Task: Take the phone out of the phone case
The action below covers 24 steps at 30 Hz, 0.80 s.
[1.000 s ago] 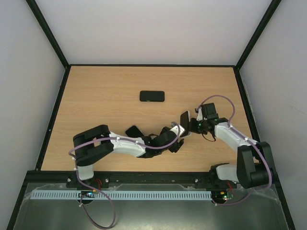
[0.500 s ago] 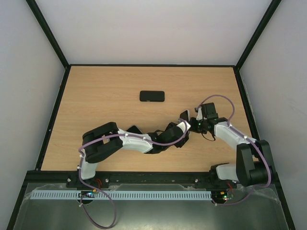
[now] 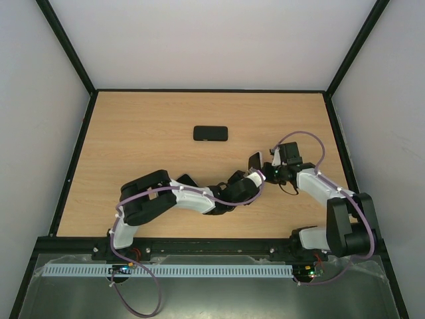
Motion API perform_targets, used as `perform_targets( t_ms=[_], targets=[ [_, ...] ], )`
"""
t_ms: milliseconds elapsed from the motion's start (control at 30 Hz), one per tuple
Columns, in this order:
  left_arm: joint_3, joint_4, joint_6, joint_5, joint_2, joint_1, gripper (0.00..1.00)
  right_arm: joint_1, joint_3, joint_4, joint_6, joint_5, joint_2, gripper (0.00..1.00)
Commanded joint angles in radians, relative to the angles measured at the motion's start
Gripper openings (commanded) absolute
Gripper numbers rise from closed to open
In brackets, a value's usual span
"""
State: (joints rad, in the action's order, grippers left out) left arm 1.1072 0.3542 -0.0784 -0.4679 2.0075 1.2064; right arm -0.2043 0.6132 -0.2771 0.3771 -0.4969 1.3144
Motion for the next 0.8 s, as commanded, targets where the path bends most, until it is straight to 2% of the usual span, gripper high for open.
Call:
perform_targets(
  t_ms=[0, 233, 467, 667, 767],
  targets=[
    [0.041, 0.037, 0.042, -0.093, 0.049, -0.01, 0.73, -0.002, 0.011, -0.011, 0.0, -0.077, 0.015, 0.02],
    [0.029, 0.087, 0.056, -0.172, 0.061, -0.005, 0.71, -0.002, 0.013, -0.017, 0.005, -0.139, 0.026, 0.02],
    [-0.001, 0.193, 0.086, -0.339, 0.077, -0.002, 0.67, -0.003, 0.02, -0.029, 0.014, -0.233, 0.029, 0.02],
    [-0.052, 0.296, 0.098, -0.351, 0.044, 0.001, 0.6, -0.002, 0.013, -0.027, 0.004, -0.212, 0.021, 0.02],
    [-0.089, 0.368, 0.113, -0.348, 0.018, 0.004, 0.63, -0.002, 0.012, -0.031, -0.006, -0.205, 0.026, 0.02]
  ],
)
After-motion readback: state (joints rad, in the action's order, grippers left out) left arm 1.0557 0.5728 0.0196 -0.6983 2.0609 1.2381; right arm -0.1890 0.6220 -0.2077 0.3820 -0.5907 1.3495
